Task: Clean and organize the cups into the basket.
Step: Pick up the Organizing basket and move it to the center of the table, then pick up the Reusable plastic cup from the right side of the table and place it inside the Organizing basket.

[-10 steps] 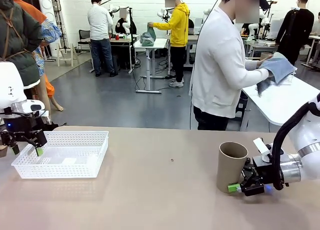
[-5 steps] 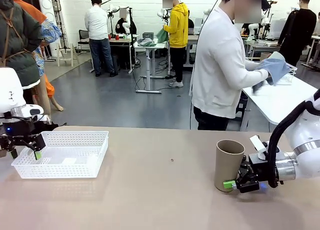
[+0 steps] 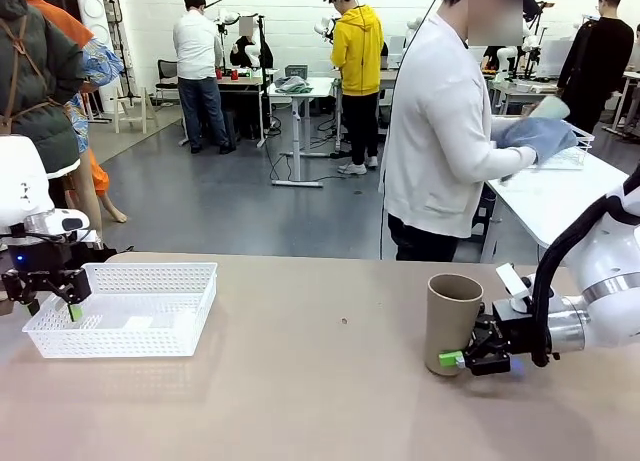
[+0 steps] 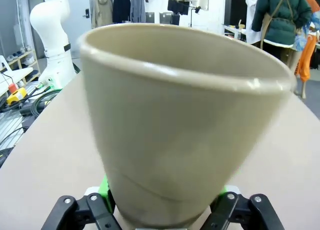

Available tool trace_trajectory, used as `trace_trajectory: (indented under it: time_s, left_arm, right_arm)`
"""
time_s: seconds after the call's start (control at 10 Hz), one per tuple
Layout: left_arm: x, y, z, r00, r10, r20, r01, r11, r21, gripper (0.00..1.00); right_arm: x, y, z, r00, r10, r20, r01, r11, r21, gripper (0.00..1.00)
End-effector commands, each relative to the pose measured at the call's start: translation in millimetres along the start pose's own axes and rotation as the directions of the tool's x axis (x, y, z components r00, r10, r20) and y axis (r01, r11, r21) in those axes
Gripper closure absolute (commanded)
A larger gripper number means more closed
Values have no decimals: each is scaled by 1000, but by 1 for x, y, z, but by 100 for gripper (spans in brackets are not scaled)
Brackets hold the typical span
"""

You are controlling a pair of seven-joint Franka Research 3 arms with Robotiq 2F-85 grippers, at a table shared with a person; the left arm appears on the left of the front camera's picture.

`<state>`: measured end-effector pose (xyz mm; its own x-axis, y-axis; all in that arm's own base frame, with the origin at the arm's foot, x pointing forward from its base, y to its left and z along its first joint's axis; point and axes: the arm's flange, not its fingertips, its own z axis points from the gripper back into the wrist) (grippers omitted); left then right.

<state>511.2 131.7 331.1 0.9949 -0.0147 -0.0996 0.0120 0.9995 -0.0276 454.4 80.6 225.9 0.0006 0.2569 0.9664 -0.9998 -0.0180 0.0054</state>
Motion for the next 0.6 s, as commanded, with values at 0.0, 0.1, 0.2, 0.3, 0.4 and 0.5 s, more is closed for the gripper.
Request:
trace_trajectory:
  time_s: [0.0, 0.1, 0.2, 0.3, 0.4, 0.5]
  left_arm:
    - [2, 1, 3, 1000, -12, 12, 12, 1000, -13, 100]
    - [2, 1, 3, 1000, -12, 7, 12, 1000, -14, 66]
    - [3, 1, 2, 1000, -13, 2, 13, 1000, -15, 100]
    - [4, 1, 2, 1000, -14, 0, 14, 1000, -14, 100]
    - [4, 1, 2, 1000, -15, 0, 15, 1000, -16, 100]
    - [5, 0, 2, 1000, -15, 0, 15, 1000, -16, 100]
  right_arm:
    - [-19, 8, -6, 999, 33, 7, -33, 999, 13, 100]
    - [-21, 8, -7, 1000, 28, 7, -28, 999, 19, 65]
    - [-21, 8, -7, 1000, 28, 6, -28, 999, 22, 100]
    - [-21, 8, -7, 1000, 30, 5, -30, 999, 23, 100]
    - [-22, 8, -7, 1000, 31, 6, -31, 999, 25, 100]
    - [-22, 8, -8, 1000, 30, 7, -30, 999, 27, 80]
